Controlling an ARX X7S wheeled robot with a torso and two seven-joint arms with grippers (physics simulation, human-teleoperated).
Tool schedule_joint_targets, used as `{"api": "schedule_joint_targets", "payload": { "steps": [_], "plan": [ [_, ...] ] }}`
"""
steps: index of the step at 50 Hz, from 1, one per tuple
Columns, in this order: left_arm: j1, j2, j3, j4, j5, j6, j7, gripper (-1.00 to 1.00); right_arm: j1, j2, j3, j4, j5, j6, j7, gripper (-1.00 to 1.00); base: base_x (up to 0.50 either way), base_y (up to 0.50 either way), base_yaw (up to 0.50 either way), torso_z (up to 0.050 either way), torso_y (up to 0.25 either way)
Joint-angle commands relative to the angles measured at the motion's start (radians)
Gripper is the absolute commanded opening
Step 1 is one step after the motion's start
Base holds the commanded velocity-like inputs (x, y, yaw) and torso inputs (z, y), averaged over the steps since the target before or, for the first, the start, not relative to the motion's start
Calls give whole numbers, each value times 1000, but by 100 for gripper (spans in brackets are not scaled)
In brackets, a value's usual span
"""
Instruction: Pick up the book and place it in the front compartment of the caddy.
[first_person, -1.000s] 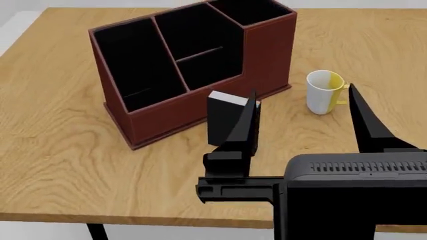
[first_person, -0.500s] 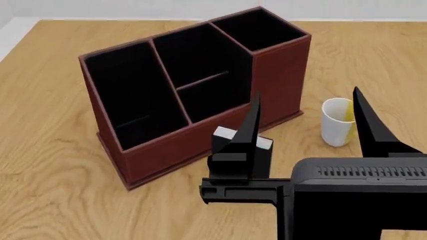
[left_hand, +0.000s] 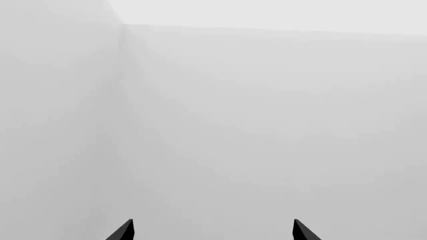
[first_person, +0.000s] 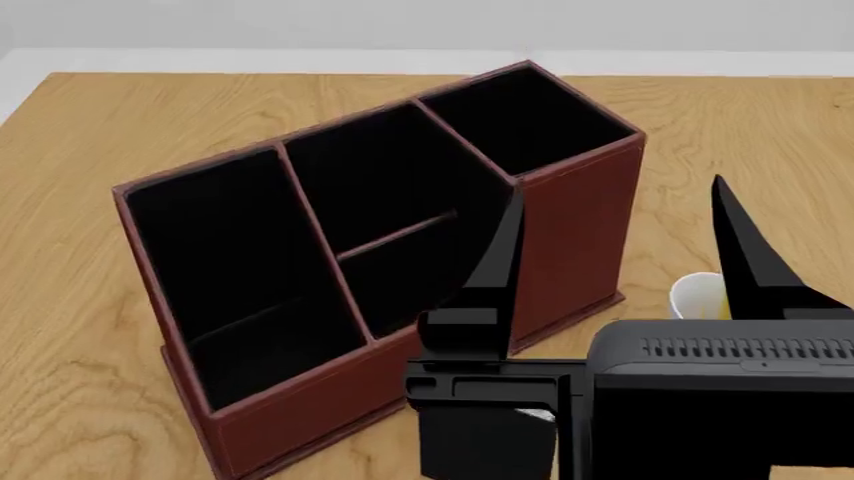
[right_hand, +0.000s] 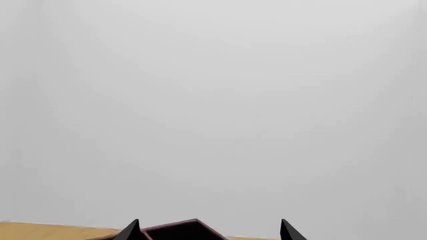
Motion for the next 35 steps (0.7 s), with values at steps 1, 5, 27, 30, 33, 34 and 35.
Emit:
{"api": "schedule_joint_targets", "payload": {
  "steps": [1, 5, 27, 30, 33, 34, 35],
  "plan": [
    [-2, -5, 3, 3, -2, 3, -6, 100, 0, 7, 2, -4, 5, -3, 5, 100, 406, 12, 0, 0, 0],
    [-3, -7, 4, 1, -1, 6, -7, 100, 1, 7, 0, -3, 5, -4, 4, 100, 408, 10, 0, 0, 0],
    [14, -24, -5, 13, -7, 24, -16, 100, 40, -1, 5, 8, 51, 11, 18, 100, 405, 8, 0, 0, 1],
    [18, -30, -7, 17, -10, 28, -20, 100, 67, 5, 7, 8, 89, 36, 27, 100, -20, 0, 0, 0, 7],
    [24, -35, -10, 19, -12, 34, -21, 100, 130, 28, 34, 10, 198, 60, 27, 100, 7, 0, 0, 0, 0],
    [26, -36, -11, 18, -12, 35, -22, 100, 169, 42, 38, 17, 265, 88, 39, 100, 0, 0, 0, 0, 0],
    [29, -36, -12, 16, -11, 40, -20, 100, 210, 58, 42, 27, 328, 114, 50, 100, 0, 0, 0, 0, 0]
  ]
}}
